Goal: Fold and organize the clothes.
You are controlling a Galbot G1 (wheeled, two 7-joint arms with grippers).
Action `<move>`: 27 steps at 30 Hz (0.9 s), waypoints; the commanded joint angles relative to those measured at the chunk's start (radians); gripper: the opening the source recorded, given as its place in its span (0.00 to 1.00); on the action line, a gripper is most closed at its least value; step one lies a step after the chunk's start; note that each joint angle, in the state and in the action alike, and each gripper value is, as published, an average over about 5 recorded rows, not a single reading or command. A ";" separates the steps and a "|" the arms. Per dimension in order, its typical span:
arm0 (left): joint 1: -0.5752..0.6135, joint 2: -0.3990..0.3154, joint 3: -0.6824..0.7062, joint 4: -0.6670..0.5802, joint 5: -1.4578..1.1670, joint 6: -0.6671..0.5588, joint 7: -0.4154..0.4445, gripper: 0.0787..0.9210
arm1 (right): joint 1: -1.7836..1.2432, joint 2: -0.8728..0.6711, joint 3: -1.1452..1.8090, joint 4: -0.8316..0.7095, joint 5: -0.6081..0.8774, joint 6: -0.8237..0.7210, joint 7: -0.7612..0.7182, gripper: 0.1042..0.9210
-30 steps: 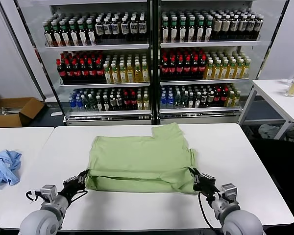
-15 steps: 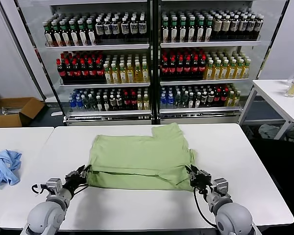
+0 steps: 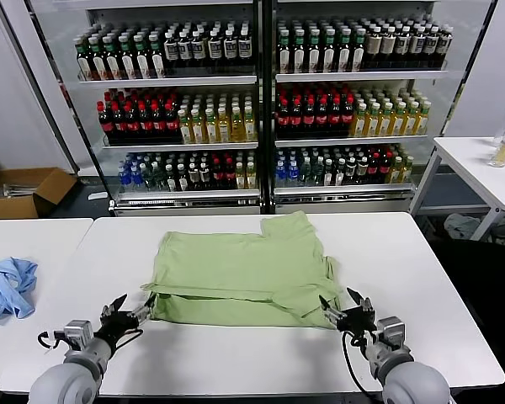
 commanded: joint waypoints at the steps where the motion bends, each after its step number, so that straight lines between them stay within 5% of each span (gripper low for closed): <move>1: 0.035 -0.012 0.016 -0.015 0.033 0.023 -0.005 0.86 | -0.049 0.017 -0.020 0.003 0.001 -0.011 0.050 0.88; 6: 0.003 -0.015 0.019 0.012 0.036 0.044 -0.005 0.88 | -0.042 0.025 -0.025 -0.013 0.027 -0.016 0.071 0.86; 12: -0.006 -0.018 0.023 0.022 0.040 0.048 0.011 0.83 | -0.037 0.031 -0.030 -0.029 0.036 -0.024 0.078 0.67; 27: 0.009 -0.032 0.030 0.034 0.131 0.027 0.100 0.32 | -0.040 0.026 -0.025 -0.019 0.041 -0.039 0.065 0.14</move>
